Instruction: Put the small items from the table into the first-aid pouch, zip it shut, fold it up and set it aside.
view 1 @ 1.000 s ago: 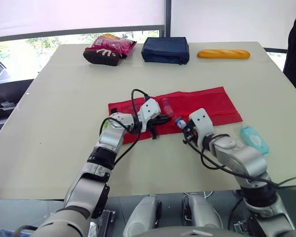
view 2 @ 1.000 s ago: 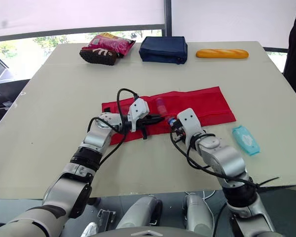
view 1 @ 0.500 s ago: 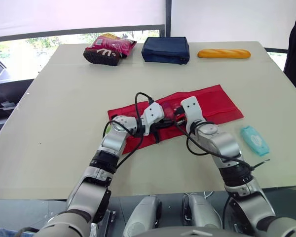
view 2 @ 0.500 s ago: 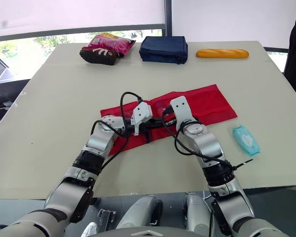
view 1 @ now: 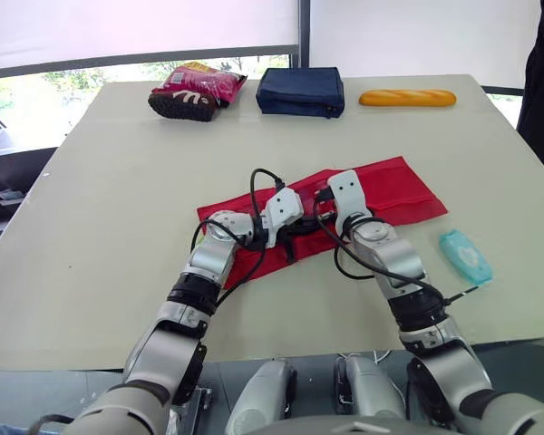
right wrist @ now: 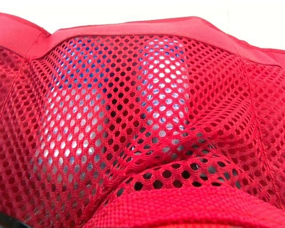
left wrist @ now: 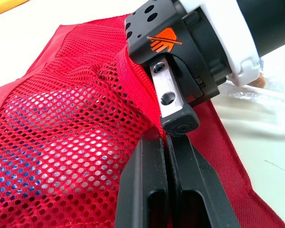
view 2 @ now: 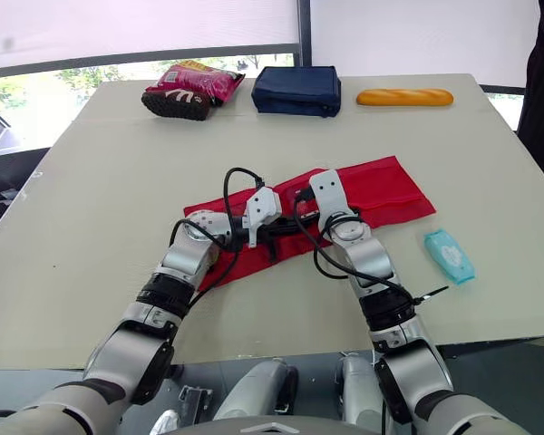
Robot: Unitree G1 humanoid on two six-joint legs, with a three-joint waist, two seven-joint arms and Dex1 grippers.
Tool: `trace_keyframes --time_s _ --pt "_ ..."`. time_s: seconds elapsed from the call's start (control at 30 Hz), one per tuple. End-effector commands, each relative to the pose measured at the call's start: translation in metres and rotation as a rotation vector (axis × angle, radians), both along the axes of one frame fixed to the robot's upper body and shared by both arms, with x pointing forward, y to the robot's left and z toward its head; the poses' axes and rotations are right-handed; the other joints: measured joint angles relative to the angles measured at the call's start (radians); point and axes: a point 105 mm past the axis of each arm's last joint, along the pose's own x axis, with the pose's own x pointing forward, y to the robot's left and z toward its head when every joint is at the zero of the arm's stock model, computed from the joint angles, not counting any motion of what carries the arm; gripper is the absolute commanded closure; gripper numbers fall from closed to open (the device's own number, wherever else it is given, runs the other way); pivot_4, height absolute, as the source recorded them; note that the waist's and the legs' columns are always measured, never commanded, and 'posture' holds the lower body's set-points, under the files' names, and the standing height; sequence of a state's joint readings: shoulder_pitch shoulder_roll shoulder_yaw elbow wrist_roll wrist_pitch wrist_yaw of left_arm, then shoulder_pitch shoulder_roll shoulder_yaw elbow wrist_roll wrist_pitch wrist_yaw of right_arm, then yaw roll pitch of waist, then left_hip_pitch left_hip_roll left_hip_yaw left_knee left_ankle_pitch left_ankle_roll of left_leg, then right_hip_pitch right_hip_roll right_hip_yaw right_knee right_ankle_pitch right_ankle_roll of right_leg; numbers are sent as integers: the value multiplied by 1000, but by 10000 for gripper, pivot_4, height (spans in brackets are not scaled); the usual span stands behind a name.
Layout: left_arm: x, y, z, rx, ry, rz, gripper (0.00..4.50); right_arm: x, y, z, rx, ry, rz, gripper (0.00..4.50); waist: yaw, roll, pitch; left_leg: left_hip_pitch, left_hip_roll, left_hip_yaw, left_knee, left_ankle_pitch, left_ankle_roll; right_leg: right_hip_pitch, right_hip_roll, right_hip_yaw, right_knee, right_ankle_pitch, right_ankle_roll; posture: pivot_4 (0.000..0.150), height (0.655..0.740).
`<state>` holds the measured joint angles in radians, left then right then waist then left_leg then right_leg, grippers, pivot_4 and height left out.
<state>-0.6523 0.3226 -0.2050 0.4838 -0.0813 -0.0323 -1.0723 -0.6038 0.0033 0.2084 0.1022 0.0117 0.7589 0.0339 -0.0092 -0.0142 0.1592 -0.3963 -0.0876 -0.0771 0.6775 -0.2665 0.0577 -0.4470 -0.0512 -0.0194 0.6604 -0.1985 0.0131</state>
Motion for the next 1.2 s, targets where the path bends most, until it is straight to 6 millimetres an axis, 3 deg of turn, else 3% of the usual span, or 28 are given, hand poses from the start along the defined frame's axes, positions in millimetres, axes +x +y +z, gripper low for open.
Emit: trace_keyframes --time_s 0.03,0.1,0.17,0.3,0.57,0.9,1.07,1.2 --pt "1 -2 5 12 -30 -25 45000 0 3 16 31 -61 6 43685 -4 0 0 0 0 0 0 0 0 0 0 0 0 0 0 1500 7390" --pt "4 2 5 15 -35 -11 45000 -2 4 15 33 -52 18 43685 -5 0 0 0 0 0 -1 0 0 -1 0 0 0 0 0 1500 7390" --pt "6 4 5 18 -36 -3 45000 -3 4 14 35 -46 22 33278 -5 0 0 0 0 0 -1 0 0 -1 0 0 0 0 0 1500 7390" --pt "8 9 4 24 -36 11 45000 -10 8 11 46 -18 56 20856 -6 0 0 0 0 0 -1 0 0 -1 0 1 0 0 0 1500 7390" --pt "14 17 4 27 -30 44 45000 -31 13 11 35 16 146 20856 -6 0 0 0 0 0 -1 0 0 -1 0 1 0 0 0 1500 7390" --pt "18 16 4 16 -22 60 45000 -55 16 32 16 -13 312 20856 -5 0 0 0 0 0 -1 0 0 -1 0 1 0 0 0 1500 7390" --pt "19 15 4 17 -22 60 45000 -68 10 49 22 -53 374 20856 -5 0 0 0 0 0 -1 0 0 -1 0 1 0 0 0 1500 7390" --pt "20 15 4 19 -26 65 45000 -88 -12 64 25 -133 403 20856 0 0 0 -1 0 0 -1 0 0 -1 0 0 -1 0 0 1500 7390"
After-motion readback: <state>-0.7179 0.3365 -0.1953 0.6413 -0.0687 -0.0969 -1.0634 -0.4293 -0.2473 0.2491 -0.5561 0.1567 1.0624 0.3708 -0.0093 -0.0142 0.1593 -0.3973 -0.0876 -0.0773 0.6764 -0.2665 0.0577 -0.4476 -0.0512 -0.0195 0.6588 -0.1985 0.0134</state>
